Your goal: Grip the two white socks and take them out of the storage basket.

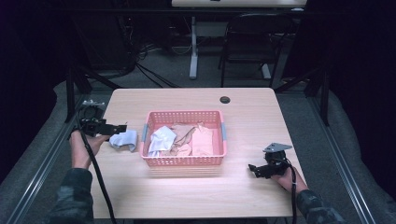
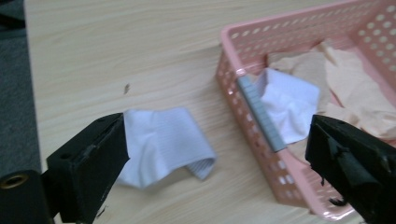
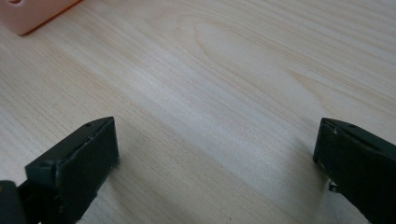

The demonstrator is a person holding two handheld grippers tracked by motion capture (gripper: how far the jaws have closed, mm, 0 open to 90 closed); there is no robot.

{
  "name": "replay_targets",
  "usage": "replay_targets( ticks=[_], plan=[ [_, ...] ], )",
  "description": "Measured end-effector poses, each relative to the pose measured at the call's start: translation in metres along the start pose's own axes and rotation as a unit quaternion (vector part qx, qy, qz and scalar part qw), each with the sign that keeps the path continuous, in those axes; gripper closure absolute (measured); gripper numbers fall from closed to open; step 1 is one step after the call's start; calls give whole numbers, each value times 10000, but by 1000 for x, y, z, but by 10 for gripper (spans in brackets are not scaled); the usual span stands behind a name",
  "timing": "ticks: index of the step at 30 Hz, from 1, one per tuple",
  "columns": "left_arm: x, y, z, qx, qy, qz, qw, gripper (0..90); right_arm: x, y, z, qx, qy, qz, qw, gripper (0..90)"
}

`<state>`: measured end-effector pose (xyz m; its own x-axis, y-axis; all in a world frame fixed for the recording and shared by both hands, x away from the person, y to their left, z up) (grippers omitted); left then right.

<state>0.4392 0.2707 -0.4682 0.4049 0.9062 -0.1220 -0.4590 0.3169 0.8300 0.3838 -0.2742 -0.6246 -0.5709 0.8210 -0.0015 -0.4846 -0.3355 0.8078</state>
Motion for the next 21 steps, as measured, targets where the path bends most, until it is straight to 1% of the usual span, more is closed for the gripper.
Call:
replay_targets(
  ticks=[1,3,6,10,11,15,19,21],
  plan=[
    [-5,0,4,9,-103,-5,9999,43,0,0,0,2,-1,-2,10000,0],
    [-15,-2,12,30,-237,-26,9997,25,0,0,0,1,-1,-3,10000,0],
    [-29,-7,23,13,-389,-100,9992,7,0,0,0,1,0,-2,10000,0],
    [-46,-17,34,78,-617,-185,9979,2,0,0,0,1,-2,-1,10000,0],
    [-49,-18,36,97,-650,-184,9977,2,0,0,0,2,0,-2,10000,0],
    [-60,-30,42,183,-806,-300,9961,2,0,0,0,1,-2,-2,10000,0],
    [-69,-41,47,215,-875,-389,9952,2,0,0,0,-4,2,4,10000,0],
    [-73,-46,50,252,-951,-438,9942,9,0,0,0,-5,2,5,10000,0]
  ],
)
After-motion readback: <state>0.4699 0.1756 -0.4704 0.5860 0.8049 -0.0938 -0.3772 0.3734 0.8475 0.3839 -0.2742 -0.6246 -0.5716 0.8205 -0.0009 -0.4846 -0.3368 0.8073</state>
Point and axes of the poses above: each handheld gripper's, and its own axes: y roughly backward along the jaws, z roughly out of its top, x roughly to its left, the point moved 5 cm from there along -y, roughly forward along the jaws, and after that the axes turned 9 degrees about x, right-handed, at the moved point
